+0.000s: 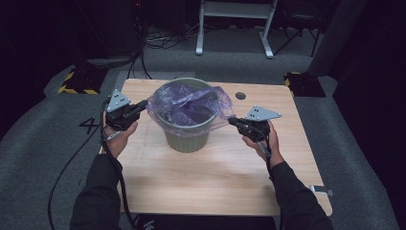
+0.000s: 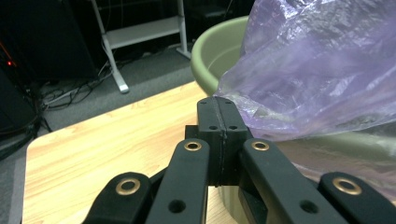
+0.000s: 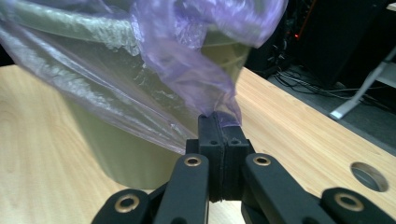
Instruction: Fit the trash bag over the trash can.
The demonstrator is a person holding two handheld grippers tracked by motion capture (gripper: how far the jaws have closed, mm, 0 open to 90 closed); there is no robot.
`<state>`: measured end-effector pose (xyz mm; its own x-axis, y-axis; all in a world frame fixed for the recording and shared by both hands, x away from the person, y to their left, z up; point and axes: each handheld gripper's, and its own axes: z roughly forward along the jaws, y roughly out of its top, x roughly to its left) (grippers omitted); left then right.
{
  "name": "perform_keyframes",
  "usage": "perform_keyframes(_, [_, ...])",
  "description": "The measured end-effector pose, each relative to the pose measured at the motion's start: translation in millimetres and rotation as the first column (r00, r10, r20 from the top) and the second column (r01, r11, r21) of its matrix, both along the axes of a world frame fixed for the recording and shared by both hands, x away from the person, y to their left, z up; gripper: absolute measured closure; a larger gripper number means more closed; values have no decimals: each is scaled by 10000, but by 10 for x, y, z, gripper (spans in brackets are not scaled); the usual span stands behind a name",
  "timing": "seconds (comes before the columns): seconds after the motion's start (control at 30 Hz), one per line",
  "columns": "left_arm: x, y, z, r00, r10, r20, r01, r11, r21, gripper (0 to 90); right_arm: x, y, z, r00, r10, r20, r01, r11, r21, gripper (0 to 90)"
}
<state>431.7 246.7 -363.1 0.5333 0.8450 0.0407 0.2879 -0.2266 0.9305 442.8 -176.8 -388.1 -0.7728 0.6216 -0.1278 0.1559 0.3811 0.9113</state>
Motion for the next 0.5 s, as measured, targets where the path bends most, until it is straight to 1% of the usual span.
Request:
perform_keyframes(0.1, [73, -14, -47, 9998, 78, -188, -78, 10000, -1, 899, 61, -14, -30, 9998, -160, -102, 159, 9998, -79, 900])
perform_keyframes(0.2, [128, -35, -85, 9993, 105, -349, -99, 9998, 178, 899, 110, -24, -66, 9994, -253, -243, 250, 9996, -122, 900])
perform_keyframes(0.27, [155, -39, -111, 9990, 120, -440, -114, 9998, 145, 899, 126, -20, -79, 9994, -261, -239, 257, 9995, -165, 897])
perform_keyframes(0.3, [165, -36, -123, 9988, 124, -483, -114, 9997, 203, 898, 132, -16, -84, 9993, -291, -219, 286, 9993, -235, 895])
perform_keyframes(0.37, [182, -32, -154, 9984, 139, -547, -131, 9998, 147, 899, 147, -10, -98, 9993, -288, -236, 281, 9991, -306, 892])
perform_keyframes(0.43, [187, -30, -182, 9982, 156, -579, -151, 9999, 81, 898, 163, -11, -115, 9991, -286, -329, 277, 9992, -271, 882])
perform_keyframes(0.5, [175, -18, -190, 9987, 160, -478, -161, 9999, -6, 893, 161, -10, -121, 9989, -305, -353, 298, 9993, -215, 862])
